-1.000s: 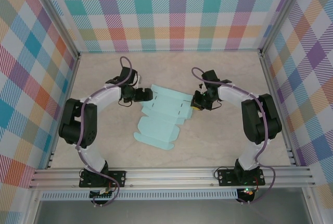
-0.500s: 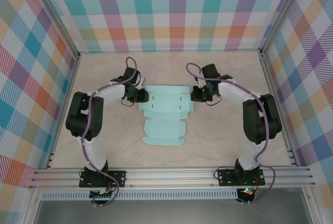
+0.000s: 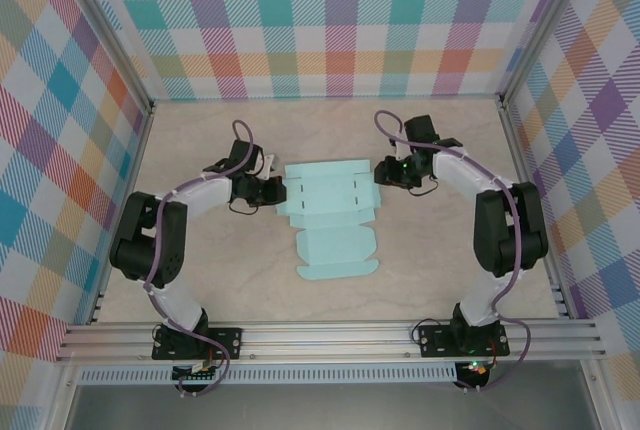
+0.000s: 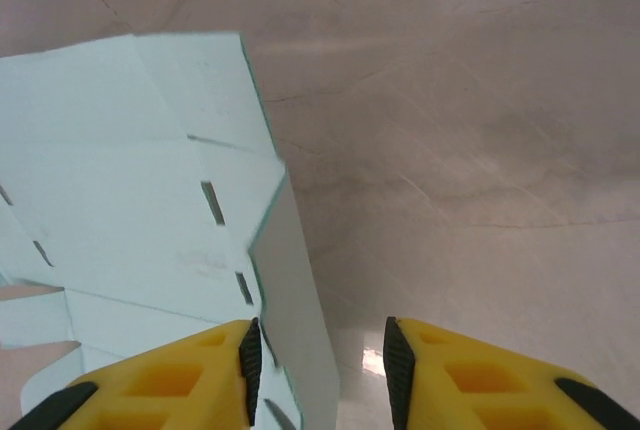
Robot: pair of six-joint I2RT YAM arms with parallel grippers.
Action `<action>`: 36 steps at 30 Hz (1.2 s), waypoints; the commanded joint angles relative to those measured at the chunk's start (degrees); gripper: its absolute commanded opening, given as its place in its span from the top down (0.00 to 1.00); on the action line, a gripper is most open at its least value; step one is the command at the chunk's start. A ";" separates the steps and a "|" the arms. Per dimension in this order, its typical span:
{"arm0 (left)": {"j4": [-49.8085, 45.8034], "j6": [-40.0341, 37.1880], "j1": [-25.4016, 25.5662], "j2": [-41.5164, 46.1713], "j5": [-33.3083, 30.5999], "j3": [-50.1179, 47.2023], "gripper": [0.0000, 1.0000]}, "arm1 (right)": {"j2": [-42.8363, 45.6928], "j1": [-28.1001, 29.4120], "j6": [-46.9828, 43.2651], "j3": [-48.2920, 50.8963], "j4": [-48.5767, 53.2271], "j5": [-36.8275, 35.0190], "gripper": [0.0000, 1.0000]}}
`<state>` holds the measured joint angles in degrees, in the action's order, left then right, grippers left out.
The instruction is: Fold the paper box
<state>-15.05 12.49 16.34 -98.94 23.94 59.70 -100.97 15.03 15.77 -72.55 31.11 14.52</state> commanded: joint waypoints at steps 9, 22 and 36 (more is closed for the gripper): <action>2.59 18.00 -0.78 5.33 0.42 -0.92 1.00 | 15.36 12.34 4.37 -1.88 4.39 -3.50 0.43; 3.29 21.64 -0.78 4.79 6.66 1.90 1.00 | 0.38 24.90 -1.83 -5.76 -0.64 0.03 0.30; 1.41 22.31 -0.61 3.95 6.28 3.56 1.00 | -7.97 27.16 -3.01 -12.98 1.66 -3.60 0.29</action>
<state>-13.34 33.89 16.34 -95.33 29.10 61.01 -106.78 41.28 14.02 -82.67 31.79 12.97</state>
